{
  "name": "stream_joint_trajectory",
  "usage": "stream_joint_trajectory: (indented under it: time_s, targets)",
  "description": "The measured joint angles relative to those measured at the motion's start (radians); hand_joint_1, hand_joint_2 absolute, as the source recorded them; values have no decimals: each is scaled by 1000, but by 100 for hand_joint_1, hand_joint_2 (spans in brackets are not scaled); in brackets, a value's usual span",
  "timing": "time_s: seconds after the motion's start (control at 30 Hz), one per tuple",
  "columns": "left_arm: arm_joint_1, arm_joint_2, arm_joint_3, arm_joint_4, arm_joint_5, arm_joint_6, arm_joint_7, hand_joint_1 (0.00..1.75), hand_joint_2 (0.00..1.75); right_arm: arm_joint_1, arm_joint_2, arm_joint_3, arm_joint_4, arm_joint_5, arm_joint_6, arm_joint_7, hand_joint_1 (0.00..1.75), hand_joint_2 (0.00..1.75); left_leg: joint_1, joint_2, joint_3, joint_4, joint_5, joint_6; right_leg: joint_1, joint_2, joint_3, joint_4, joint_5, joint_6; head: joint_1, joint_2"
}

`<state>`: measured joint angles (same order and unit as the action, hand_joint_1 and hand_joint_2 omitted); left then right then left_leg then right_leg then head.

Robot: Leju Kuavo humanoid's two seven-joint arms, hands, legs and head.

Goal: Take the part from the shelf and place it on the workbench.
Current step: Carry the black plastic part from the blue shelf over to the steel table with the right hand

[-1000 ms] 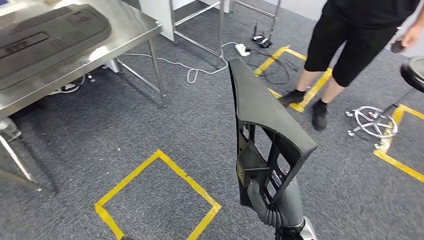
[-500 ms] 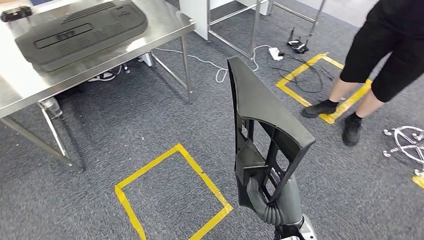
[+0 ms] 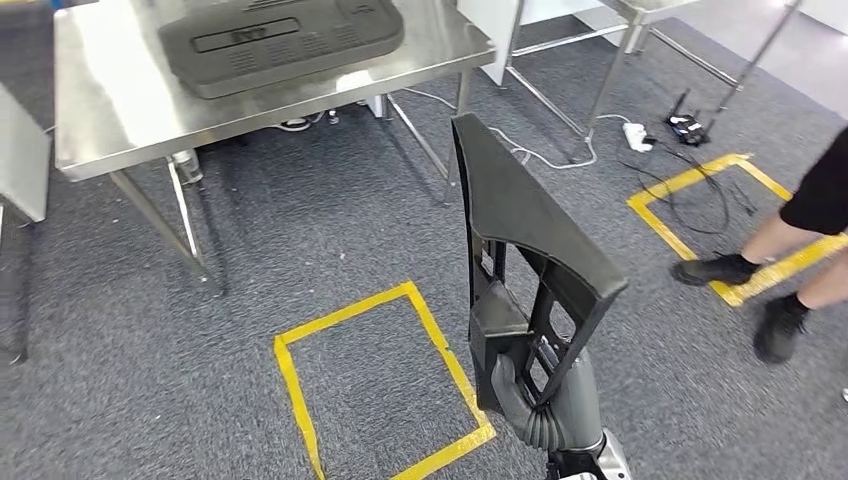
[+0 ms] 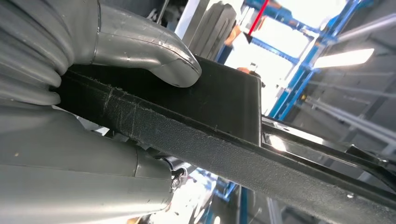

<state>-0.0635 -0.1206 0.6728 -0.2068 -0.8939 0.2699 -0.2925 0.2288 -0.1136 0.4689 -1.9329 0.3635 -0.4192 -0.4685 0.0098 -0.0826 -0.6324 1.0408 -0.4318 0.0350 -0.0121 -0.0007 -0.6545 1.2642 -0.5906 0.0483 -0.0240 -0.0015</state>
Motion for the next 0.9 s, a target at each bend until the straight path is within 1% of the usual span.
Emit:
stream_joint_trajectory:
  time_s: [0.03,0.07,0.1,0.13,0.17,0.2,0.23,0.27,0.3,0.33,0.37,0.4,0.43,0.47,0.5,0.53,0.57,0.6,0.63,0.67,0.7,0.77,0.9]
  targets:
    - [0,0,1,0,2,-2,1,0,175,0,0,0,0,0,0,0,175,175,0,-16,0,0,2,-3,-2,12,29,-68,32,8,1,0]
    - [0,0,3,0,3,-2,1,0,175,0,0,0,0,1,0,0,175,175,0,-30,-1,0,4,-7,-4,35,59,-138,59,13,0,0]
    - [0,0,3,0,3,-2,1,0,175,-1,0,0,0,1,0,1,175,175,-2,-43,-2,1,6,-11,-5,53,84,-195,81,11,1,0]
    - [0,0,4,0,3,-2,0,0,175,-1,0,0,0,1,0,1,175,175,-3,-53,-4,0,9,-16,-5,67,98,-229,93,6,0,0]
    - [1,0,4,0,1,-1,-1,0,175,-1,1,0,1,0,0,2,175,175,-4,-60,-6,-2,12,-22,-3,71,101,-239,96,-3,0,0]
    - [3,0,4,0,0,-2,-3,0,175,-1,1,0,1,-3,1,2,175,175,-4,-67,-8,-5,15,-28,-1,62,103,-241,100,-11,1,0]
    - [5,2,5,0,-2,-4,-5,0,175,-2,1,0,1,-8,2,3,175,175,-2,-67,-10,-6,17,-33,-4,54,104,-242,103,-19,0,0]
    - [8,3,5,0,-3,-6,-7,0,175,-2,2,0,2,-14,4,5,175,175,-3,-51,-14,2,11,-37,-8,46,107,-244,107,-27,0,0]
    - [9,3,6,0,-3,-9,-8,0,175,-2,4,0,1,-20,6,6,175,175,-5,-23,-24,25,-5,-40,-11,37,110,-246,110,-34,-3,0]
    - [8,4,7,0,-3,-11,-9,0,175,-1,5,0,1,-24,8,7,175,175,-5,12,-43,69,-32,-43,-13,29,110,-248,111,-40,-6,0]
    - [7,4,8,0,-3,-12,-10,0,175,1,6,0,1,-26,9,8,175,175,-6,46,-70,132,-68,-47,-10,20,111,-248,111,-44,-9,0]
    - [6,3,9,0,-3,-13,-10,0,175,2,6,0,2,-27,9,8,175,175,-3,65,-101,201,-102,-50,-8,12,110,-248,110,-46,-12,0]
    - [5,3,9,0,-3,-14,-10,0,175,3,7,0,2,-28,9,8,175,175,-1,74,-125,256,-124,-53,-7,3,110,-248,110,-46,-12,0]
    - [5,3,10,0,-3,-16,-10,0,175,4,7,0,2,-28,10,8,175,175,1,78,-133,281,-129,-55,-6,-4,110,-247,110,-46,-12,0]
    - [6,3,11,0,-3,-19,-12,0,175,4,8,0,2,-29,9,8,175,175,3,79,-119,264,-114,-55,-6,-10,110,-247,110,-46,-12,0]
    - [6,4,11,0,-3,-23,-14,0,175,4,8,0,2,-30,9,9,175,175,4,81,-86,209,-85,-55,-6,-14,112,-247,109,-45,-13,0]
    - [6,4,11,0,-3,-27,-17,0,175,4,10,-1,2,-32,8,9,175,175,5,84,-43,134,-58,-53,-6,-17,113,-247,108,-44,-13,0]
    - [6,5,11,0,-3,-32,-20,0,175,3,11,-1,2,-34,6,10,175,175,4,88,-7,69,-38,-51,-2,-19,114,-246,106,-41,-12,0]
    - [5,6,11,0,-3,-34,-22,0,175,3,13,-1,2,-35,5,12,175,175,2,90,17,24,-28,-47,1,-20,113,-246,105,-37,-12,0]
    - [6,6,11,0,-3,-37,-24,0,175,3,14,-2,2,-37,4,13,175,175,1,92,27,3,-25,-45,5,-21,112,-245,103,-37,-11,0]
    - [6,6,11,0,-3,-40,-24,0,175,3,15,-3,2,-39,3,15,175,175,-1,90,27,1,-24,-43,7,-22,110,-244,102,-37,-11,0]
    - [7,7,11,0,-3,-47,-26,0,175,4,18,-4,2,-44,2,17,175,175,-2,86,25,-1,-21,-43,6,-22,110,-247,102,-41,-11,0]
    - [7,8,12,0,-4,-58,-28,0,175,4,24,-9,2,-53,0,19,175,175,-6,81,25,-1,-22,-37,4,-24,108,-257,105,-38,-10,0]
